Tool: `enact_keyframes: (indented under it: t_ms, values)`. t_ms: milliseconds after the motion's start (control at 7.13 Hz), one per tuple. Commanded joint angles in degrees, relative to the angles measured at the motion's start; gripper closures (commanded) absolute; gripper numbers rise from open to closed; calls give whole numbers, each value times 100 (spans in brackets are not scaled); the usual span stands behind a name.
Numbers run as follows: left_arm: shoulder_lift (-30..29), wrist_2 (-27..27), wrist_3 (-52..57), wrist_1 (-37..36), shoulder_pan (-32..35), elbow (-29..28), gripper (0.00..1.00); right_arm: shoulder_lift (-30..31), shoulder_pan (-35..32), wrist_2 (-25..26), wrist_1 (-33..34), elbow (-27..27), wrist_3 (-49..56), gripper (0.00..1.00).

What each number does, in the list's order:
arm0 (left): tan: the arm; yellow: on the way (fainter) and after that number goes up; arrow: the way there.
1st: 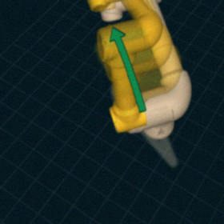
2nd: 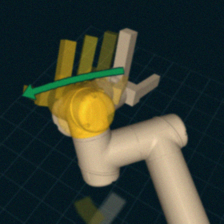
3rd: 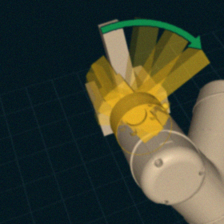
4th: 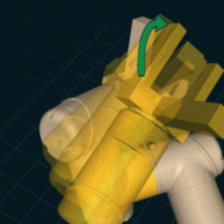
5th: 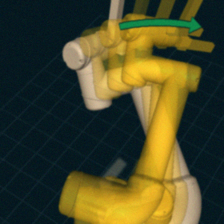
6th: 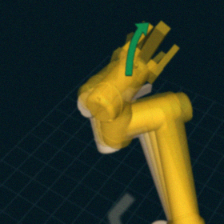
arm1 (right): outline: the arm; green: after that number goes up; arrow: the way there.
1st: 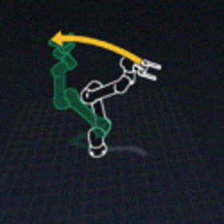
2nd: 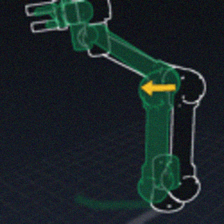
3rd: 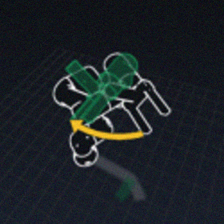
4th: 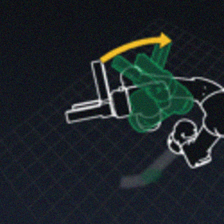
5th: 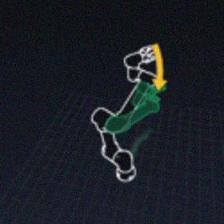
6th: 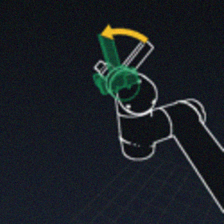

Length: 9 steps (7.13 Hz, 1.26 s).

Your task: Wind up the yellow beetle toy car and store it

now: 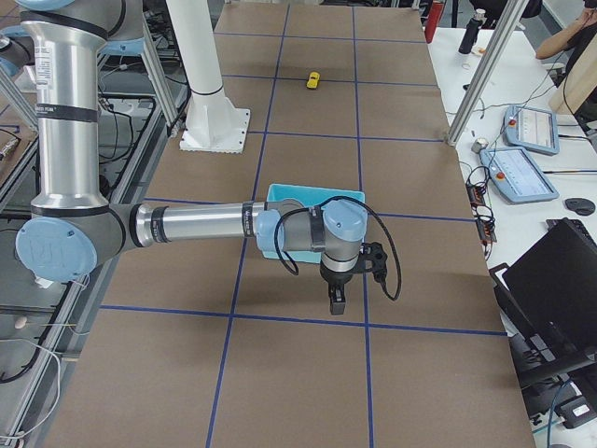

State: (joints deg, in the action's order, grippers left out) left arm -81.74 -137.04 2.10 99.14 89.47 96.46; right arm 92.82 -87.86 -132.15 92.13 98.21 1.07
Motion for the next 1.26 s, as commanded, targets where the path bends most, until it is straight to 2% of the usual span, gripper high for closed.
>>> enact_keyframes:
  t_ms: [0, 701, 1122]
  values:
    - [-9, 2, 1, 0, 0, -4, 0, 51, -12, -4, -2, 22, 7, 0]
    - [-158, 28, 11, 44, -44, -92, 0, 87, -12, 5, -2, 101, 7, 0]
    - [-622, -138, 89, 105, -62, -75, 0, 87, -12, 66, -2, 66, -10, 0]
